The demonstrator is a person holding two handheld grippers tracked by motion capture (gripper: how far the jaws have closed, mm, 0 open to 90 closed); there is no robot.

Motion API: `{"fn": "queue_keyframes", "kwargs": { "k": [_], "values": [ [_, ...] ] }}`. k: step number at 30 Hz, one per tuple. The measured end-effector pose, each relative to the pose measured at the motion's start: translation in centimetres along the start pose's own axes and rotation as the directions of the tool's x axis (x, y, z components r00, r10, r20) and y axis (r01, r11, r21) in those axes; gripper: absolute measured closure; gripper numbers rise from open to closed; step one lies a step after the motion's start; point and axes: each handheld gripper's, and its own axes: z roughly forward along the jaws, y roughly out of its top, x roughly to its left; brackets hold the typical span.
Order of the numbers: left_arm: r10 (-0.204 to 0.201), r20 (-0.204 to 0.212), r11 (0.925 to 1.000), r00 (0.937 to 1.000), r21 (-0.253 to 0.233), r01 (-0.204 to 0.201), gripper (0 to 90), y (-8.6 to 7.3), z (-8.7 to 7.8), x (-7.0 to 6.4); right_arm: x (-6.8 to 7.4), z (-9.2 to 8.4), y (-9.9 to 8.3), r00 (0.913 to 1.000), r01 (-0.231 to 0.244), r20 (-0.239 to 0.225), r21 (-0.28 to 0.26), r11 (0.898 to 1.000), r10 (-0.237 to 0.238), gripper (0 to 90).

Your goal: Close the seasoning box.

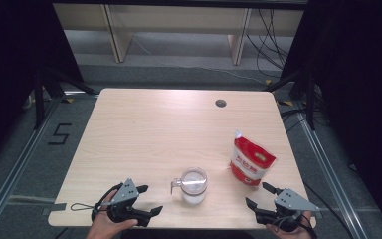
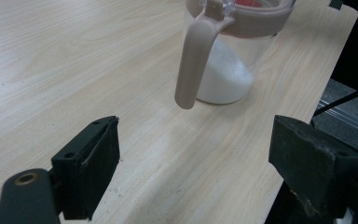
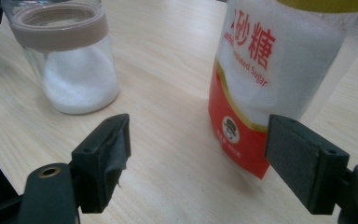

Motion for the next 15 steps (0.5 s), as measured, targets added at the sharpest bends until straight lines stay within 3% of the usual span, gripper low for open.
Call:
{"fn": "queue_keyframes", "kwargs": {
  "k": [9, 13, 15],
  "values": [
    [0.003, 0.0, 0.9999, 1.0, 0.01, -0.003, 16.0, -0.43, 0.12, -0.13, 0.08, 0.02, -0.04, 1.0, -0.003, 0.005, 0.004, 1.0, 0.003, 23.2],
    [0.004, -0.004, 0.9999, 1.0, 0.012, -0.004, 16.0, -0.46, 0.09, -0.02, -0.03, 0.14, -0.04, 0.9998, 0.019, -0.004, 0.0, 1.0, -0.019, 23.0],
    [0.023, -0.013, 0.9994, 0.9997, 0.028, -0.023, 16.0, -0.47, 0.04, 0.15, 0.04, 0.01, -0.04, 0.9999, 0.009, 0.006, 0.011, 1.0, -0.009, 22.9]
  ]
}}
